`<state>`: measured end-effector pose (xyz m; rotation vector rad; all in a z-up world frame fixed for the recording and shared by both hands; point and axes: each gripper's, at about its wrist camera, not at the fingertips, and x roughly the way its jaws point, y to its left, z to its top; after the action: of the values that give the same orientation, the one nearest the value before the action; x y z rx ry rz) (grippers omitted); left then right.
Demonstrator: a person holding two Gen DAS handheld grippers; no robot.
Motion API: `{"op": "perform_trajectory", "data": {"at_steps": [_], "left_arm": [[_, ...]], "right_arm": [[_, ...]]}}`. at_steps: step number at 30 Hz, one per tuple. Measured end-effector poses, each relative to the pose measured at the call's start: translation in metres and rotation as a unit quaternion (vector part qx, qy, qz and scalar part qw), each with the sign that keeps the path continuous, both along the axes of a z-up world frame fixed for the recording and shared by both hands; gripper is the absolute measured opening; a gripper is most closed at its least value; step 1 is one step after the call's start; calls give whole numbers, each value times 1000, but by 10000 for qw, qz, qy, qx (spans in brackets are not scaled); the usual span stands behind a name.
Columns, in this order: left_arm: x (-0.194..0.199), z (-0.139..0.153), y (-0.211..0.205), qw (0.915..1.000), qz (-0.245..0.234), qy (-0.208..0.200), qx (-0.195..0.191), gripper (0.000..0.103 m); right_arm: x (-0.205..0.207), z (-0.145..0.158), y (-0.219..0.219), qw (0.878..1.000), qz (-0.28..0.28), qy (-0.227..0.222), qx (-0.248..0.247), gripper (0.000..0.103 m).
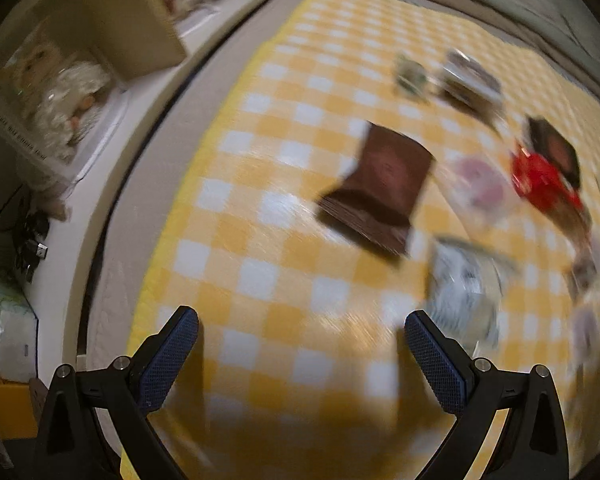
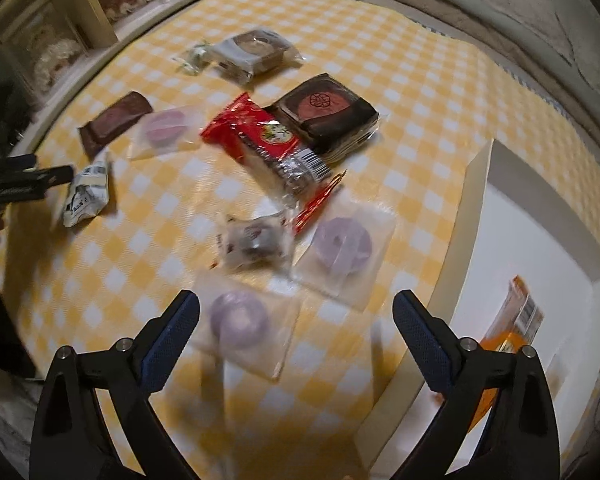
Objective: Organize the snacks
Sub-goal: 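Move both tools back over the remaining snacks on the mat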
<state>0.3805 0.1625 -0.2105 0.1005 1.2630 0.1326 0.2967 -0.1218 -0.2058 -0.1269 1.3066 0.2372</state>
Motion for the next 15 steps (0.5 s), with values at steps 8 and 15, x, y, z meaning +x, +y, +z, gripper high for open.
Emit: {"op": "perform_trajectory", "data": {"at_steps": [8, 15], "left_arm": [[-13, 18, -19, 9992, -305, -30, -239, 103], [-13, 45, -42, 9918, -382, -283, -1189, 94]], "right_arm": [[10, -25, 5, 9978, 168, 102, -638, 96], [7, -30, 3, 9961, 235, 177, -831, 96]]}}
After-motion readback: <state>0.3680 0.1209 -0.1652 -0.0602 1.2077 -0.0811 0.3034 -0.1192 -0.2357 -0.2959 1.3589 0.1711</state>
